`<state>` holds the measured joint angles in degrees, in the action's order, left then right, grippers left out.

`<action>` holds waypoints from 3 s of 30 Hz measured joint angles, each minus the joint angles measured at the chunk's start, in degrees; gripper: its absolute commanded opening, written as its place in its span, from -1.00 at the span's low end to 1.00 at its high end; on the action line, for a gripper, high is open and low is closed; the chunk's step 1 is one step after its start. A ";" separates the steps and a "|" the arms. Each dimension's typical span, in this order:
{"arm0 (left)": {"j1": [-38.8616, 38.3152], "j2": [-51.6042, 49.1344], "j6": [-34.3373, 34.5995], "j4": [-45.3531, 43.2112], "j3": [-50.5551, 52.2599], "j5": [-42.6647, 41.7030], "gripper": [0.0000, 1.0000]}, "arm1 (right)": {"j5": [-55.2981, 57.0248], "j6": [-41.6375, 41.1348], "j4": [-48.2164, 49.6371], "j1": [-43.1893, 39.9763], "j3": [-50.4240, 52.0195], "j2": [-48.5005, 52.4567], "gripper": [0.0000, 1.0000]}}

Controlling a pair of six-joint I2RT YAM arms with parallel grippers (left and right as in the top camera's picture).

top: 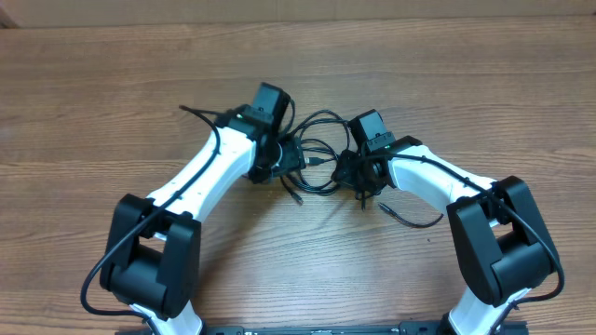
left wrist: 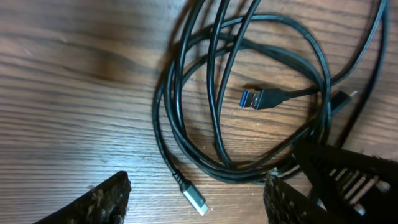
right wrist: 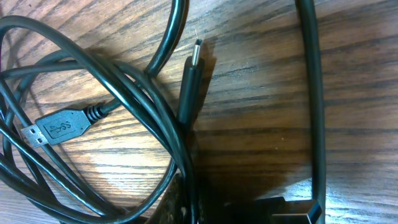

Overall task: Untangle cables
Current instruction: 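Hold the cables with both grippers near each other at center, then open the left gripper and pull it back to the left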

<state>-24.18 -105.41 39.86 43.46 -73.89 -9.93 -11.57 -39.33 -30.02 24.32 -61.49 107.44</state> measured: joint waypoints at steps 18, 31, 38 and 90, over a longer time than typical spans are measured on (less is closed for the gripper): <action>-2.49 0.00 8.28 -13.14 9.38 5.95 0.10 | 0.02 0.04 -0.02 0.00 0.00 0.00 -0.92; -3.98 0.00 9.60 -17.42 12.04 6.40 -0.20 | 0.02 0.00 -0.02 0.00 0.00 0.00 -0.92; -3.98 0.00 9.73 -17.38 12.04 6.60 -0.43 | 0.02 0.02 -0.02 0.00 0.00 0.00 -0.92; 11.89 14.38 -10.73 5.84 -5.46 0.26 0.12 | 0.02 0.09 -0.48 -0.22 0.00 0.00 -0.92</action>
<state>-12.29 -91.02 29.12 49.30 -79.35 -9.67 -11.55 -39.24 -30.50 24.10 -61.49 107.44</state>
